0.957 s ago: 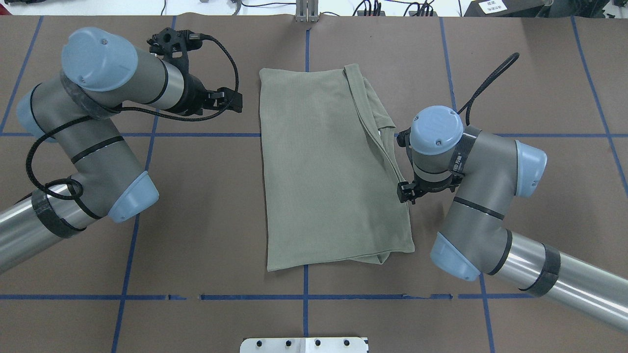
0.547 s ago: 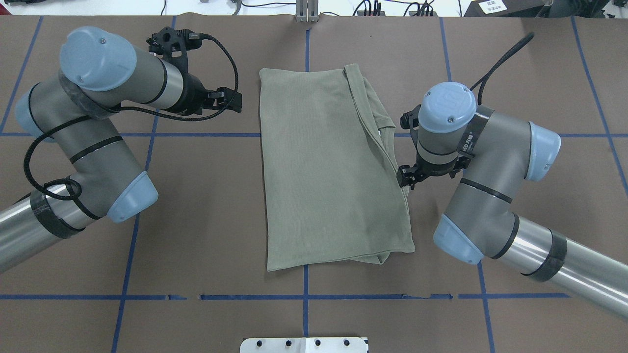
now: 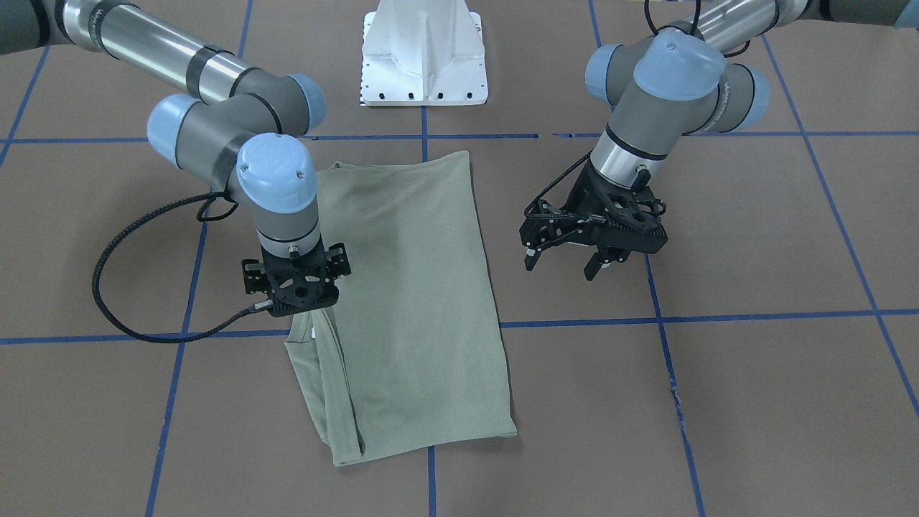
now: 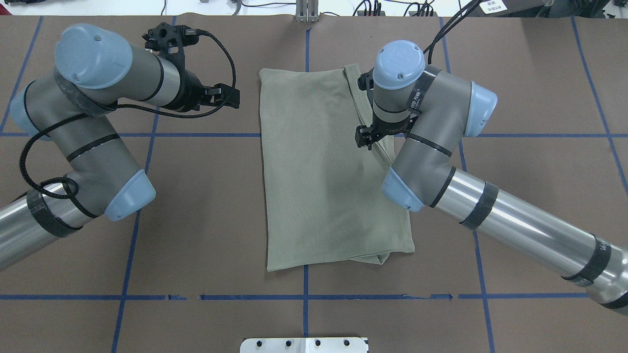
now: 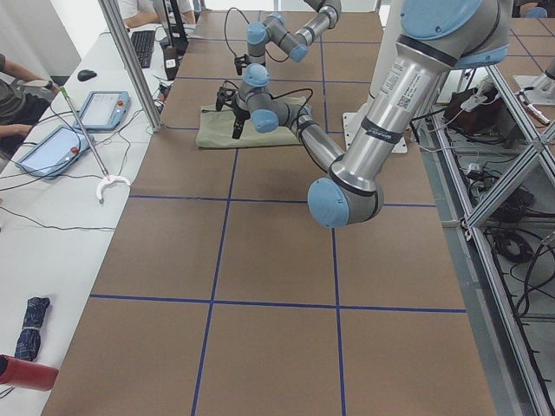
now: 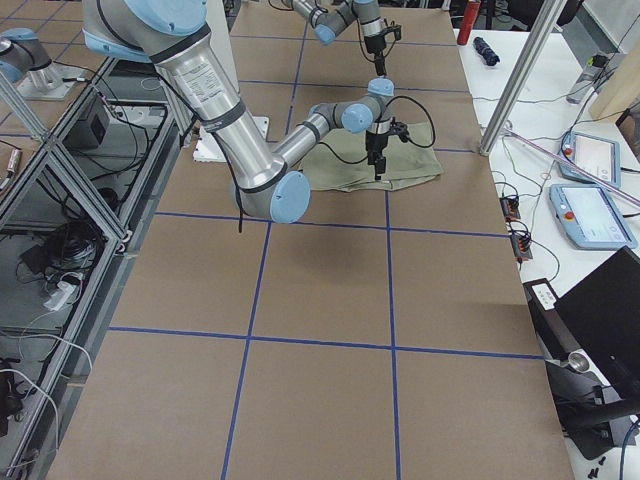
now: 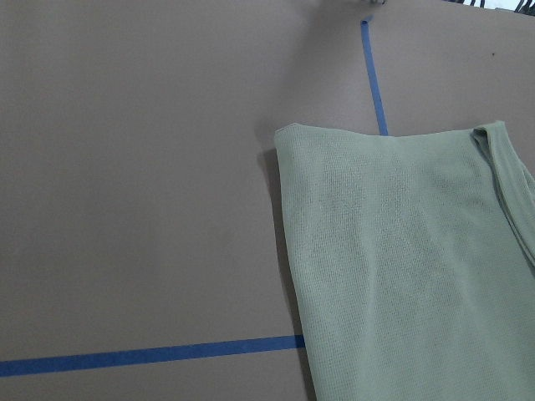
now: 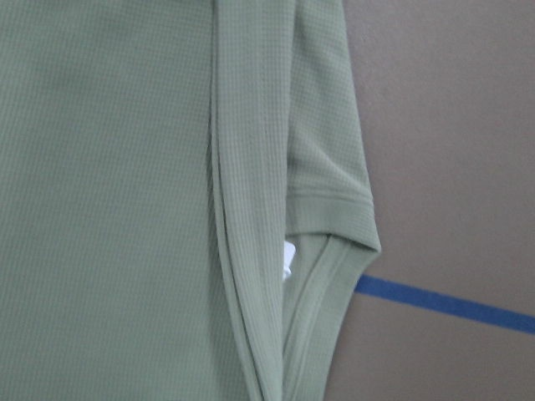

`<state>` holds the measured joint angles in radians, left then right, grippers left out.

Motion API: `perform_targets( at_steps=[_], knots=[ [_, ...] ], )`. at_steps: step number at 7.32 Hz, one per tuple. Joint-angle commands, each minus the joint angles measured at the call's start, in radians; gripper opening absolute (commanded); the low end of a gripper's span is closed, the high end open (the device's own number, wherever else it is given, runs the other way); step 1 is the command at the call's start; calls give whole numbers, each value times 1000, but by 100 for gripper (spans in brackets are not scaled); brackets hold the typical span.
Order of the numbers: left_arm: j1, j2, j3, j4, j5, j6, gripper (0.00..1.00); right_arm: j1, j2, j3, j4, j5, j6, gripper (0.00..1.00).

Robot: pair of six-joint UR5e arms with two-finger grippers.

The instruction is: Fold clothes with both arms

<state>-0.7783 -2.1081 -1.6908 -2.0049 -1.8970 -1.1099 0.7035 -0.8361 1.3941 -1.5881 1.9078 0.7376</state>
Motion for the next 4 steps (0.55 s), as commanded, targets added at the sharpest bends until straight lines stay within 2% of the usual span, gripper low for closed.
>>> perform_targets(
  at_steps=[1,4],
  knots=[
    [-1,-1,-1,0,0,4,99,16,70,-148,68,0,-10,100],
    [-1,-1,-1,-2,0,5,99,14,83,-201,97,14,-14,100]
  ],
)
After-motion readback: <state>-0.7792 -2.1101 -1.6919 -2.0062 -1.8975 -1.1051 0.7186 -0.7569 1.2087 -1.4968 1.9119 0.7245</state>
